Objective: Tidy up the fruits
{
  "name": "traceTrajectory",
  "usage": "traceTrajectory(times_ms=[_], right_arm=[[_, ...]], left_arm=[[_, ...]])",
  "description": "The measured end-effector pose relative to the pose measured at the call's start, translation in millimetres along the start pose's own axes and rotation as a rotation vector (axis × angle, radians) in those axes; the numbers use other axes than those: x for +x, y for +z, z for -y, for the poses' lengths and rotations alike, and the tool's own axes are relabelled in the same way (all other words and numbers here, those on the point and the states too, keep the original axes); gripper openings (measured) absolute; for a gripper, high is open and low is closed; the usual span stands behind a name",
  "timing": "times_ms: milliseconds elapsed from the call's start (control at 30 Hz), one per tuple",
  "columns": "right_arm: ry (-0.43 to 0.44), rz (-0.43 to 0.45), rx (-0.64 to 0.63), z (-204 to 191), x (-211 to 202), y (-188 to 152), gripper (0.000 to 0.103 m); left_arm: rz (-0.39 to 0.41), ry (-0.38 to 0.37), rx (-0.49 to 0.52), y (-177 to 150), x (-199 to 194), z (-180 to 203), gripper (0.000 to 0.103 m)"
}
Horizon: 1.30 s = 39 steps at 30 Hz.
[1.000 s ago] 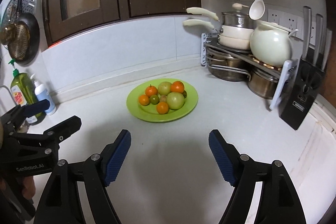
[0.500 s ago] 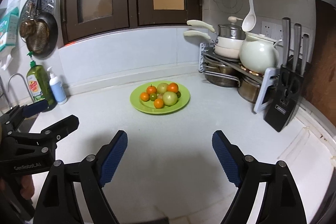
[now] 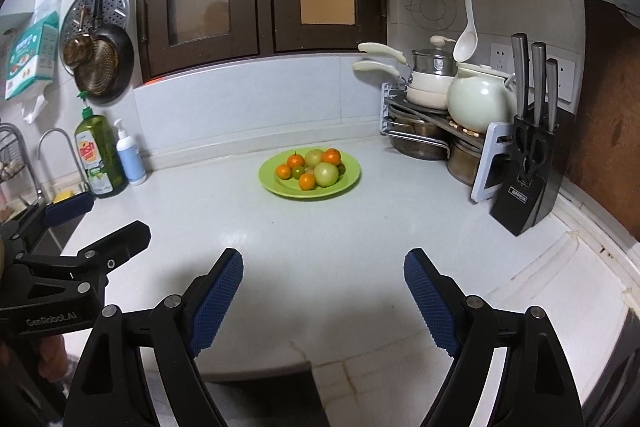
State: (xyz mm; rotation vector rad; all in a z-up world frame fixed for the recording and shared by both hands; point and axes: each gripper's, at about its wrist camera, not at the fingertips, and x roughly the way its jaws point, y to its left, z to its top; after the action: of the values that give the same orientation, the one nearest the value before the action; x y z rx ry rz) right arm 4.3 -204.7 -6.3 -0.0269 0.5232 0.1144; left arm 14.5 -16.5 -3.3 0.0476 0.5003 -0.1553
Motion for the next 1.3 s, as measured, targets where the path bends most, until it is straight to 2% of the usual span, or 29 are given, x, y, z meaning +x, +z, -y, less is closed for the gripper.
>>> traceTrajectory(times_ms=[733, 1300], right_arm=[[0.019, 0.03, -0.004, 2, -35, -15, 0.083], [0.022, 0.033, -0.004, 8, -39, -18, 0.083]], left_arm=[[0.029, 0.016, 0.013, -13, -36, 10, 0.103], [0.029, 0.016, 0.021, -14, -39, 17, 0.103]])
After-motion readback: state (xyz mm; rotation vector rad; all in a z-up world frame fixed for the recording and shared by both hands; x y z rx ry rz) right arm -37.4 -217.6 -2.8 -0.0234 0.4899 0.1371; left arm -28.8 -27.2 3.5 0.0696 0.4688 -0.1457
